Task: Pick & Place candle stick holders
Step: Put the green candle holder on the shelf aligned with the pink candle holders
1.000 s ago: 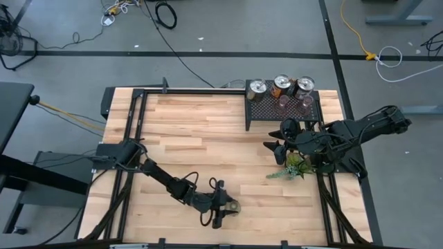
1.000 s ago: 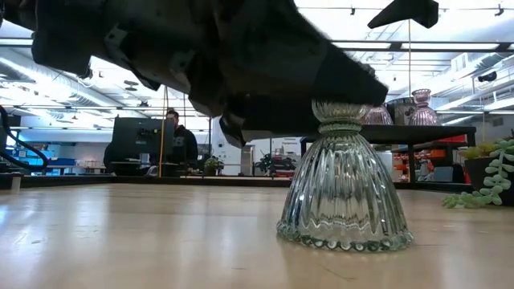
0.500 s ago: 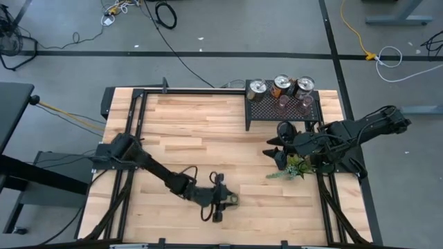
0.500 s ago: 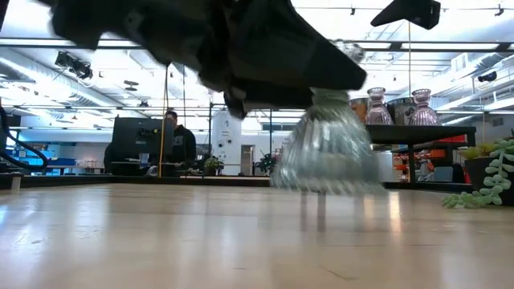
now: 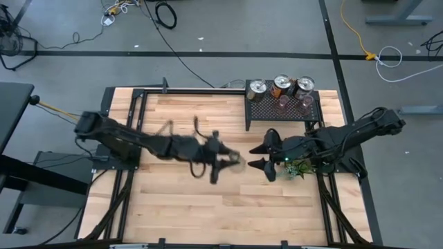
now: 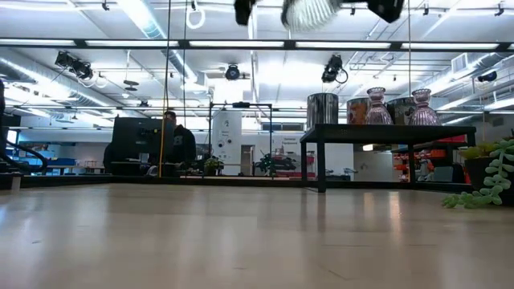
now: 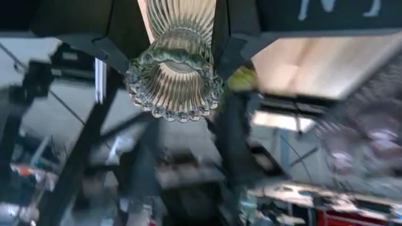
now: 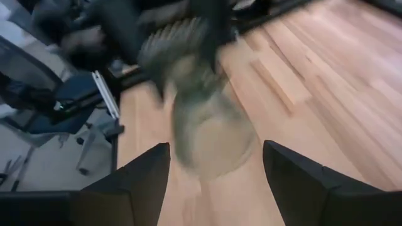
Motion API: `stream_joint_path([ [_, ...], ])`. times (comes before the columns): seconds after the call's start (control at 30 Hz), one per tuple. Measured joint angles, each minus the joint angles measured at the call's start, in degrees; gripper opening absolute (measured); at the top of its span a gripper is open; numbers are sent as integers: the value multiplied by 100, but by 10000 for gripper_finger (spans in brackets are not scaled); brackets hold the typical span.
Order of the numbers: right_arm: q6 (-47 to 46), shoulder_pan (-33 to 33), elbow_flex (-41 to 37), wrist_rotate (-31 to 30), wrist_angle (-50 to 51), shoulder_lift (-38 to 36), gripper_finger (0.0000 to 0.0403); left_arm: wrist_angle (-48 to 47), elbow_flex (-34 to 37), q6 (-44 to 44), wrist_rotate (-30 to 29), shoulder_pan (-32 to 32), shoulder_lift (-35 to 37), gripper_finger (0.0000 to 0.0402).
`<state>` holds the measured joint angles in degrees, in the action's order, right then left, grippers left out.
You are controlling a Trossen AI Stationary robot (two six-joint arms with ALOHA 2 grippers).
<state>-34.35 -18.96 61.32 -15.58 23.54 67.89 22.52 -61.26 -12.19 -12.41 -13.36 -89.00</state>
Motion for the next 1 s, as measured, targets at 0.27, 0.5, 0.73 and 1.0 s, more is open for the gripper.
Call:
stream_joint_path([
  [0.27, 773, 25, -2, -493, -1253, 82, 253, -643, -6, -59, 68, 294, 918, 135],
  [0.5, 1003, 246, 0, -304, -2018, 246, 262, -774, 3, -63, 97, 297, 1059, 135],
  [0.73, 1031, 374, -2, 58, -2549, 753, 303, -802, 3, -69, 134, 331, 1097, 135],
  [1.0, 1111, 540, -2, 137, -3382, 1277, 330, -780, 3, -117, 385, 444, 1144, 135],
])
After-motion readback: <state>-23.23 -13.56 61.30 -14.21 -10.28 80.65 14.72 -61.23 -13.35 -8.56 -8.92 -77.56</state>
